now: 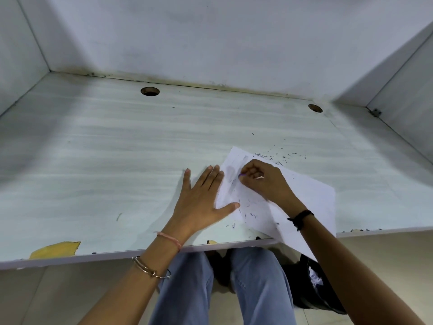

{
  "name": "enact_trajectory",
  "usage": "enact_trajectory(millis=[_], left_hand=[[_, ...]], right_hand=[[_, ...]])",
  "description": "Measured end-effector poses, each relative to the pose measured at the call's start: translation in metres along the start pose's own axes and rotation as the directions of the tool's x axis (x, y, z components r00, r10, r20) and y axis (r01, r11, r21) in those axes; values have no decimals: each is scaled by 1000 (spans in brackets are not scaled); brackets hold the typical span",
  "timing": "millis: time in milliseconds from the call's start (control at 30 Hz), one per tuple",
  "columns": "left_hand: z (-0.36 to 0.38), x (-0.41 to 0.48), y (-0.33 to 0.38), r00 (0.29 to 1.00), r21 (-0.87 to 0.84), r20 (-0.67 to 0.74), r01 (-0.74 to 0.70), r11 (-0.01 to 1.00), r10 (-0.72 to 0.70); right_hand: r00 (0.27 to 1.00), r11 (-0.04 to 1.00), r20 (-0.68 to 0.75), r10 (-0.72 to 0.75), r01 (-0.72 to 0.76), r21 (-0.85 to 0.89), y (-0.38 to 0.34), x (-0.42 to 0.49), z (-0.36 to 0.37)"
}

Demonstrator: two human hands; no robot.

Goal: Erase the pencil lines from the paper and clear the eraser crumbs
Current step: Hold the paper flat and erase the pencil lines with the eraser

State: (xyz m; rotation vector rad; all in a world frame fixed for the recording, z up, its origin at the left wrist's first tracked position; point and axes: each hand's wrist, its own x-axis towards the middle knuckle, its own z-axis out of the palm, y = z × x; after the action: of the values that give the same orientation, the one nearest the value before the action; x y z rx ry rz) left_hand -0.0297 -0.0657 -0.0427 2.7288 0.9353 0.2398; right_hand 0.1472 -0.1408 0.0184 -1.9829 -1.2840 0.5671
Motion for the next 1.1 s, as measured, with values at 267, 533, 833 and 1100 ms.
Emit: enact_trajectory(millis=[267, 533, 833, 1100], left_hand=[[-2, 14, 9, 998, -31, -54, 30, 999, -32], [3, 21, 9, 999, 79, 19, 41, 996, -43], [3, 23, 8, 999, 51, 12, 43, 998, -44], [5, 23, 7, 999, 55, 2, 40, 998, -40]], right_hand=[[996, 994, 50, -77, 81, -75, 0, -7, 5], [986, 986, 145, -82, 101, -131, -9, -1, 9], [961, 964, 265, -78, 141, -226, -21, 16, 6], [955, 959, 292, -42, 121, -256, -26, 19, 6]])
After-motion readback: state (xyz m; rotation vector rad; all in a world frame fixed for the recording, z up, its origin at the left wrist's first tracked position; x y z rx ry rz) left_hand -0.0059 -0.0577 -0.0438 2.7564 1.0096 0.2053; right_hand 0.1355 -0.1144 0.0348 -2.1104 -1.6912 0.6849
